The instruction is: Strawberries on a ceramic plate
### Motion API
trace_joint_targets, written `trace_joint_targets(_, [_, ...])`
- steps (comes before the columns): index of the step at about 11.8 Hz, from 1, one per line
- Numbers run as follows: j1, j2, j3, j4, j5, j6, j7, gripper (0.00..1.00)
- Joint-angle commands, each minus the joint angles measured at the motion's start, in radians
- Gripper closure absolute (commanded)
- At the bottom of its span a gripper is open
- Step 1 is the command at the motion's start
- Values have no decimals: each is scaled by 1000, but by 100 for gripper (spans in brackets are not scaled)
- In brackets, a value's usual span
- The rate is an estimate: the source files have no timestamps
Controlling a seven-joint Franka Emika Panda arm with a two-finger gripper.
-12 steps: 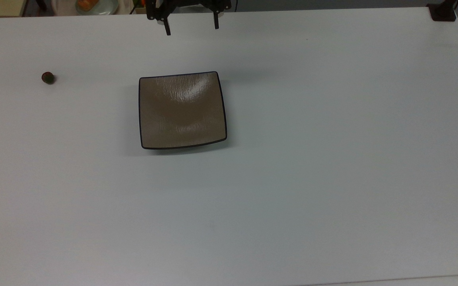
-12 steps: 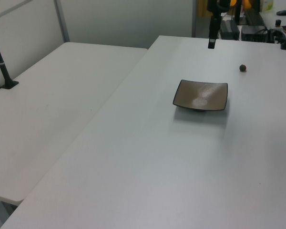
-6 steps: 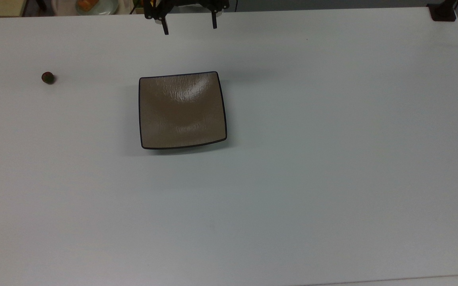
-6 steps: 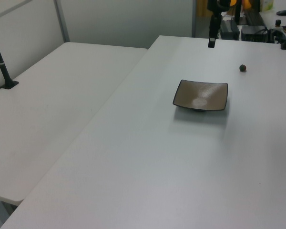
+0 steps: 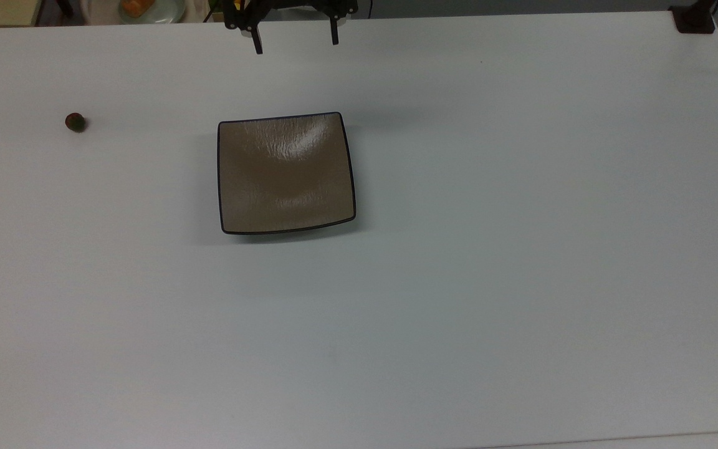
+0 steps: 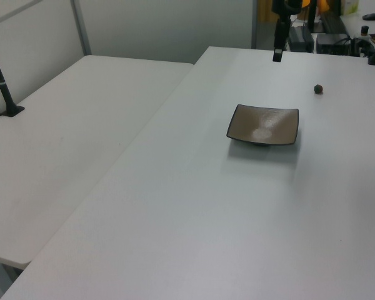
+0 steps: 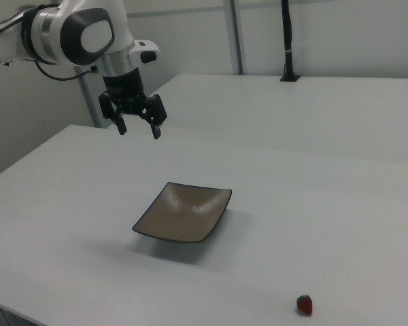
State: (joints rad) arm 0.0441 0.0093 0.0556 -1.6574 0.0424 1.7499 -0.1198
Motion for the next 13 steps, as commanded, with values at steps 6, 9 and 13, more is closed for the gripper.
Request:
trace_joint_targets(6, [8, -11, -28, -18, 11, 22, -1, 0])
trace_joint_targets(9, [-42, -9, -30, -24, -2, 14, -108, 0])
trace_joint_targets(13, [-70, -9, -121, -50, -2, 5, -418, 0])
